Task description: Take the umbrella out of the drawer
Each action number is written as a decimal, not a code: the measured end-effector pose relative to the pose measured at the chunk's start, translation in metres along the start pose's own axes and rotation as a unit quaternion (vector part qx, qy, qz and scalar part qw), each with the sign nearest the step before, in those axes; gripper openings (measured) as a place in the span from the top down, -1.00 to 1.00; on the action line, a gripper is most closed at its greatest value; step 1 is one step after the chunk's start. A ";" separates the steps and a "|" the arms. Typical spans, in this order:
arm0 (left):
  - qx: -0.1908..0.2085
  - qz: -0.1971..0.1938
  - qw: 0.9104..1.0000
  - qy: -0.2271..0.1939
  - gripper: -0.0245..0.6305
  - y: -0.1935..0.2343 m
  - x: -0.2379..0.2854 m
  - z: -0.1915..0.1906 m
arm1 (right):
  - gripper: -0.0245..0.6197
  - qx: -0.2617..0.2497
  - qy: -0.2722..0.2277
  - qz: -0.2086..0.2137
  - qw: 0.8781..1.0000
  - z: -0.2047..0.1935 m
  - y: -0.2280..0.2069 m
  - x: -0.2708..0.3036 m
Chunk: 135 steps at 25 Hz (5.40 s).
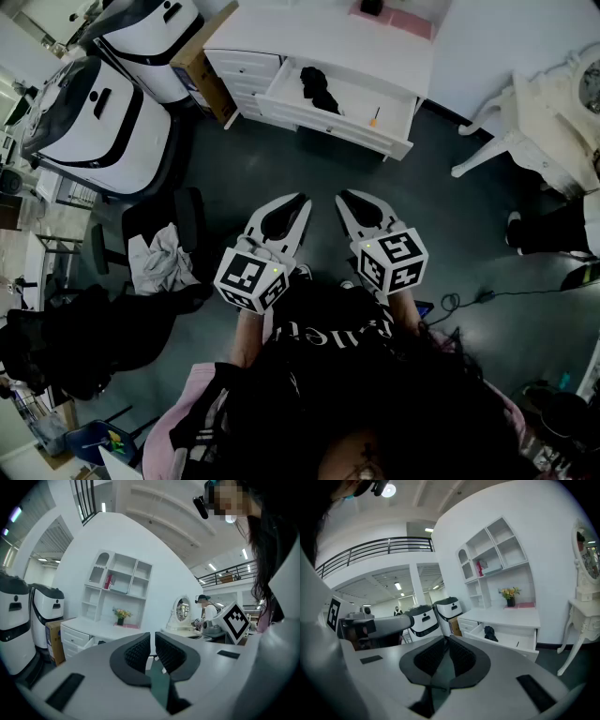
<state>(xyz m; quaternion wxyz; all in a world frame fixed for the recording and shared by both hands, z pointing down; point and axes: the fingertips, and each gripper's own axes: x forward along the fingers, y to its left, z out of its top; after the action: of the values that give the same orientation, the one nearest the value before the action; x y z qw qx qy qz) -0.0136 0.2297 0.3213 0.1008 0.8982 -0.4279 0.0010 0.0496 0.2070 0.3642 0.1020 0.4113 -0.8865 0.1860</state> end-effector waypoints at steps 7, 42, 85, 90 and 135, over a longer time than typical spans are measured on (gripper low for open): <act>0.002 -0.002 1.000 0.002 0.80 0.018 -0.003 -0.001 | 0.72 0.009 -0.003 -0.001 1.000 0.001 0.004 0.016; -0.027 -0.042 0.999 0.012 0.80 0.107 -0.023 -0.023 | 0.72 0.043 0.025 -0.048 0.998 -0.025 0.025 0.089; -0.028 0.052 0.996 0.064 0.80 0.171 0.294 -0.003 | 0.72 0.068 0.067 0.049 0.994 0.064 -0.270 0.226; -0.033 0.049 0.995 0.075 0.80 0.194 0.305 -0.008 | 0.72 0.073 0.077 0.047 0.993 0.062 -0.273 0.244; -0.038 -0.042 0.988 0.147 0.80 0.478 0.410 -0.024 | 0.14 0.021 0.404 -0.105 0.909 -0.126 -0.435 0.572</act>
<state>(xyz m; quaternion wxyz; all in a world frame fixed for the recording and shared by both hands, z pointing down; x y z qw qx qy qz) -0.1189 -0.3739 0.4670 0.1963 0.9009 -0.3704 0.1125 0.0202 -0.3940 0.7773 0.4615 0.3935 -0.7172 0.3432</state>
